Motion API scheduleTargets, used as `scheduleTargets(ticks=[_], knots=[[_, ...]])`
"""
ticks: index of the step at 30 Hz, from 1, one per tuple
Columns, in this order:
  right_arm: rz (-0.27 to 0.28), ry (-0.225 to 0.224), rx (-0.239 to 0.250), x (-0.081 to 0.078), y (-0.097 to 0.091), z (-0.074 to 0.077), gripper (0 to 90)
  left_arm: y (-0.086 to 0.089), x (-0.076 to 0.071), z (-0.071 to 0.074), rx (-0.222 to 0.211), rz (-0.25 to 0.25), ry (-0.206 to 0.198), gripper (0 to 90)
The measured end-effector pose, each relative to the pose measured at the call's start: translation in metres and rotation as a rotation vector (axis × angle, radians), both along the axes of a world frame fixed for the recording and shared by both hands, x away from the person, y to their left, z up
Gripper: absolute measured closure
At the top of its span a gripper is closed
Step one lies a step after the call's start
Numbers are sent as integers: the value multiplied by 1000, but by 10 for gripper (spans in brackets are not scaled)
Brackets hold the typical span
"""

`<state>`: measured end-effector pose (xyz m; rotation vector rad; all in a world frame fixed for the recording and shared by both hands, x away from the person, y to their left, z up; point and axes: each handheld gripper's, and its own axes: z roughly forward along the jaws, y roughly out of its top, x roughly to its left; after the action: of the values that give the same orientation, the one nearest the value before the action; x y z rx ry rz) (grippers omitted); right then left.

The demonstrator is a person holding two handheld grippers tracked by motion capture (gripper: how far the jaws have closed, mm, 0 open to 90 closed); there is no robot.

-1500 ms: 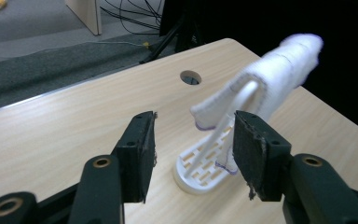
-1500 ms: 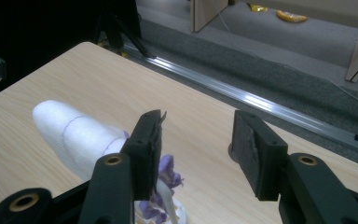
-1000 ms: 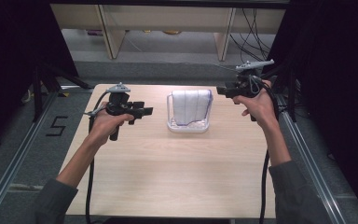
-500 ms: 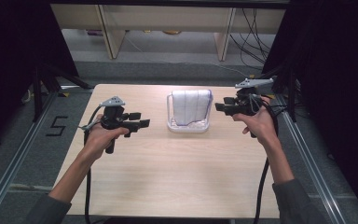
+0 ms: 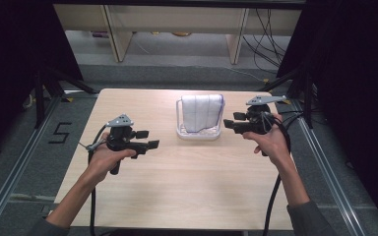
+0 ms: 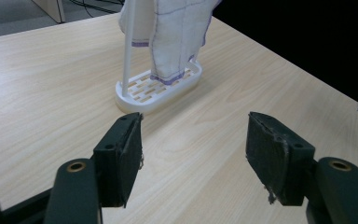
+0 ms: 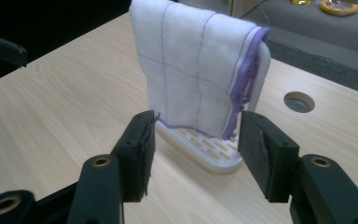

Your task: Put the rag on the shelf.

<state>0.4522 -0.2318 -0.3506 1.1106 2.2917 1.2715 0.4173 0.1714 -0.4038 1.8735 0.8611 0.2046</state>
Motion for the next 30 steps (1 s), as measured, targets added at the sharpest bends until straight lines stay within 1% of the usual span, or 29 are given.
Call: scheduleTargets(ticks=[1,2,3,4,5,6,7,8,9,10,11,13,14,15,16,17,18,19,20,21,22,23,24,25,26,27,28,29,30], knots=[[2,-1,4,-1,0,-2,464,0,-1,-1,2,-10,3,353],[-1,-11,4,-2,0,-3,463,-1,-3,-1,7,-10,3,350],[8,-8,2,-3,0,-3,463,-1,-4,-2,12,-15,4,347],[3,-9,20,-5,1,-5,459,-1,-5,-2,9,-16,3,345],[15,-18,-1,-6,0,-4,457,-2,-6,-3,8,-5,2,342],[0,-7,20,-8,1,-6,457,-1,-7,-4,4,-18,1,341],[8,2,13,-10,1,-5,456,-2,-7,-4,7,-20,3,340],[10,-8,22,-10,2,-7,456,-2,-8,-4,6,-21,0,339],[23,-22,7,-11,1,-7,455,-2,-9,-5,6,-21,-6,339],[7,-18,17,-13,2,-8,454,-2,-10,-6,7,-20,4,338],[17,3,21,-15,2,-8,452,-2,-11,-7,4,-16,1,335],[20,-13,17,-17,2,-10,447,-2,-12,-9,6,-25,3,334],[28,-20,7,-17,1,-11,442,-1,-13,-10,11,-17,-2,330],[27,-17,13,-19,2,-13,434,-1,-13,-11,11,-21,0,327],[19,6,26,-21,2,-14,428,-1,-14,-12,11,-16,8,324],[21,3,23,-22,2,-15,419,-1,-14,-13,13,-19,7,319],[27,-17,28,-21,2,-17,408,-1,-16,-14,18,-18,7,317],[19,12,35,-24,2,-17,398,0,-16,-15,20,-24,6,315],[20,-5,34,-24,1,-19,386,-1,-17,-17,20,-18,1,309],[29,-5,34,-25,1,-19,371,0,-18,-17,22,-25,5,303],[19,10,53,-28,2,-20,355,-1,-18,-18,22,-29,8,296],[21,15,52,-29,2,-20,344,-1,-20,-19,26,-31,8,291],[17,5,48,-30,3,-20,340,-2,-21,-20,25,-25,3,287],[26,-13,36,-31,2,-20,336,-2,-22,-20,27,-36,11,281],[22,3,57,-34,3,-21,328,-2,-23,-21,25,-32,11,273],[21,-11,50,-35,3,-21,312,-2,-24,-22,26,-40,18,264],[17,3,64,-37,4,-21,303,-2,-25,-22,33,-40,20,258],[30,-21,49,-37,3,-21,302,-3,-26,-23,35,-42,18,251],[25,-13,50,-40,4,-22,302,-3,-27,-23,37,-37,20,243]])
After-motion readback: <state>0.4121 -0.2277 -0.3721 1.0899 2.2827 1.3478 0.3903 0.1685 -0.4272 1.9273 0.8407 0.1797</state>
